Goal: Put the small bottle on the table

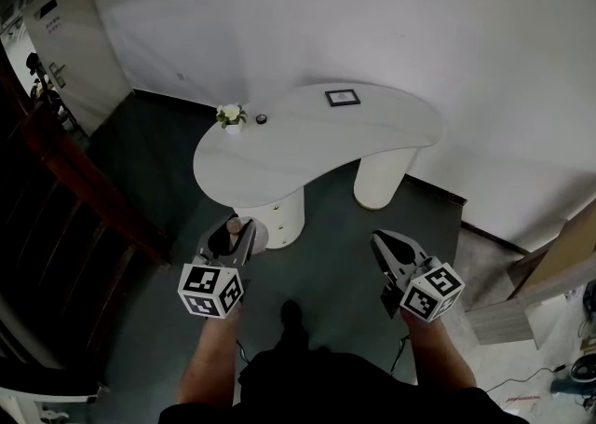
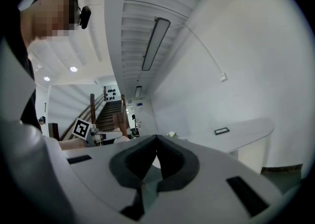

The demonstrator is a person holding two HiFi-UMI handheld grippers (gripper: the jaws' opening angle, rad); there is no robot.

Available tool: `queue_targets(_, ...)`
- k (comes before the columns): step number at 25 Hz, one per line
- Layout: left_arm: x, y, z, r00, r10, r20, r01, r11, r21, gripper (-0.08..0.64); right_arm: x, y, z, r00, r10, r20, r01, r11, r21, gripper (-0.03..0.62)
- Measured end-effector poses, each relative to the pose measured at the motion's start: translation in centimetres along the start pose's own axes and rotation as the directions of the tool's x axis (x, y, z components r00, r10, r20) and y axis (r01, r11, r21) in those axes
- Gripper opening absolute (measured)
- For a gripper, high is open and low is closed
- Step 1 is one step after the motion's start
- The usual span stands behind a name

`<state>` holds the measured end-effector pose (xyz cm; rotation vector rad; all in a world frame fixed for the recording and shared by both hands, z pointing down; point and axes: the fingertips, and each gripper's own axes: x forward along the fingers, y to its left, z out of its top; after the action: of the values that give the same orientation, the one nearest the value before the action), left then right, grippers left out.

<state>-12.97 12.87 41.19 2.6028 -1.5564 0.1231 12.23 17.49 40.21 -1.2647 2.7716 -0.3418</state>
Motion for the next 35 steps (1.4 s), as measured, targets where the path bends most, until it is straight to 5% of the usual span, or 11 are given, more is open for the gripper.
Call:
queue_targets(19,10.8,14.8,1.7,0.999,-0.027,0.025,0.027,1.0,-0.012,0.146,20.2,-3.7,1.6,0.997,0.037,-0.068,-0.038,0.999,-0.021,0.011)
queue_targets(35,16.4,19.1,1.5,1.0,-0.022,-0.002,0.022,1.0,-0.012,0.146,26.7,-7.5,2.9,0.996,0.054,-0.066,-0.054,0.999,0.0,0.011)
